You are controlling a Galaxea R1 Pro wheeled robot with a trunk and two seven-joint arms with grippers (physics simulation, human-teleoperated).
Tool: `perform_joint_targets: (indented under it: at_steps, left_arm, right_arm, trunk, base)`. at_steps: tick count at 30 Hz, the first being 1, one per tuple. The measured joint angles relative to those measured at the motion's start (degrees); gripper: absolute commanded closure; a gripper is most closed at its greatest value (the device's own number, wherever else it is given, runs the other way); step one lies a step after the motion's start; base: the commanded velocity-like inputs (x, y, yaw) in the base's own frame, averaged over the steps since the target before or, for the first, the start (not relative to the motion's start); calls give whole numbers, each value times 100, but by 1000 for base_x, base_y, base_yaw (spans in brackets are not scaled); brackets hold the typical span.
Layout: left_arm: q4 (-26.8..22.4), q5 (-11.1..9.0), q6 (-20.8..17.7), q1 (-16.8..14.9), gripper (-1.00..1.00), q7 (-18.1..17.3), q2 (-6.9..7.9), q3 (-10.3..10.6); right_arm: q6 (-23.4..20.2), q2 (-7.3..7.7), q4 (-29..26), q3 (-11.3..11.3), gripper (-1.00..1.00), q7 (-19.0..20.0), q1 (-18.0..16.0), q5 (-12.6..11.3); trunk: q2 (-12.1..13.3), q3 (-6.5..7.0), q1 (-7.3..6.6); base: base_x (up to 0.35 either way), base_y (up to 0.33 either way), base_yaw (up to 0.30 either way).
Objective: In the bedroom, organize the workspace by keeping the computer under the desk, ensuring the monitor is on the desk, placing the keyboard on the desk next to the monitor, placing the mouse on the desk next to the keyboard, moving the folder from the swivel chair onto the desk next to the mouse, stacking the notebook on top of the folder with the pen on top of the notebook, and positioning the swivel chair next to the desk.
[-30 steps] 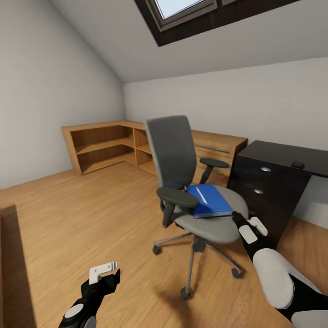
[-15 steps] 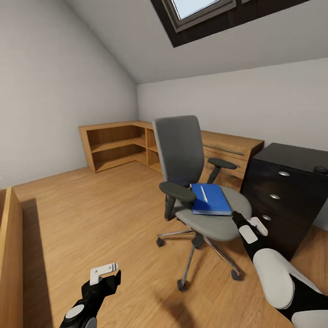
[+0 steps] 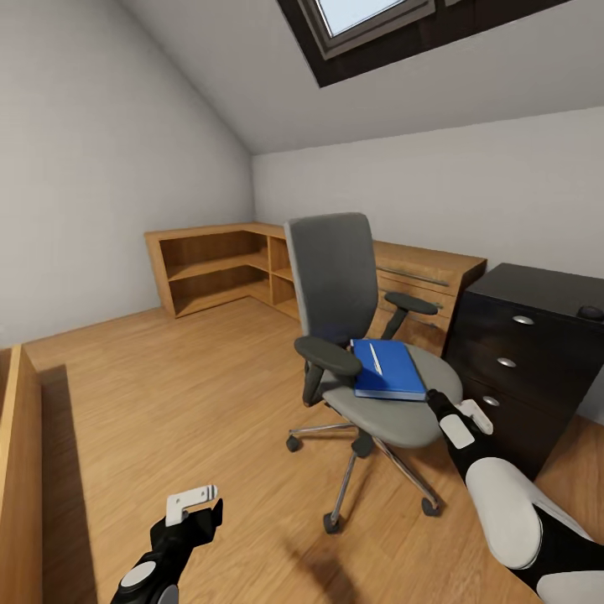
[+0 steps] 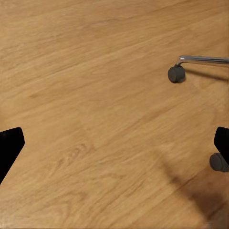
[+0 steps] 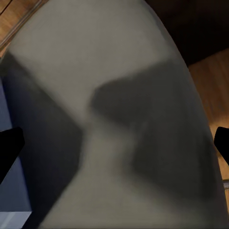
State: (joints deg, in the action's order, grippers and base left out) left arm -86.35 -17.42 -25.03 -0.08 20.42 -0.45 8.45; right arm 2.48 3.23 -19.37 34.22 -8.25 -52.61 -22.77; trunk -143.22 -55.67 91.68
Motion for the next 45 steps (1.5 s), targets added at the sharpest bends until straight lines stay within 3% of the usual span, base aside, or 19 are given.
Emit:
perform_joint_targets:
  at_steps: [28, 34, 36, 38, 40, 41, 45]
  left_arm:
    - [175, 0, -7, 0, -100, 5, -9, 35]
    - [179, 0, -7, 0, -100, 4, -9, 36]
    - [180, 0, -7, 0, -100, 1, -9, 33]
    - [180, 0, -7, 0, -100, 3, -9, 35]
    - [180, 0, -7, 0, -100, 4, -9, 35]
    - [180, 0, -6, 0, -100, 1, -9, 35]
    - [180, 0, -7, 0, -100, 0, -9, 36]
  right_arm:
    - [-31, 20, 9, 7, -100, 1, 0, -9]
    - [-372, 32, 18, 13, -100, 40, -2, -16]
    - [-793, 43, 18, 23, -100, 157, -2, -149]
    - [-1344, 98, 20, 38, -100, 405, -2, -612]
    - [-1651, 192, 23, 35, -100, 540, -2, -926]
    - [-2042, 311, 27, 24, -100, 648, -2, -1332]
    - [-2267, 375, 47, 18, -100, 700, 0, -1642]
  trunk:
    - [0, 0, 0]
    - [0, 0, 0]
    - [0, 0, 0]
    - [0, 0, 0]
    - [0, 0, 0]
    - [0, 0, 0]
    - [0, 0, 0]
  base:
    - [-83, 0, 0]
    - [0, 0, 0]
    - [0, 0, 0]
    - [0, 0, 0]
    - [0, 0, 0]
    - [0, 0, 0]
    - [0, 0, 0]
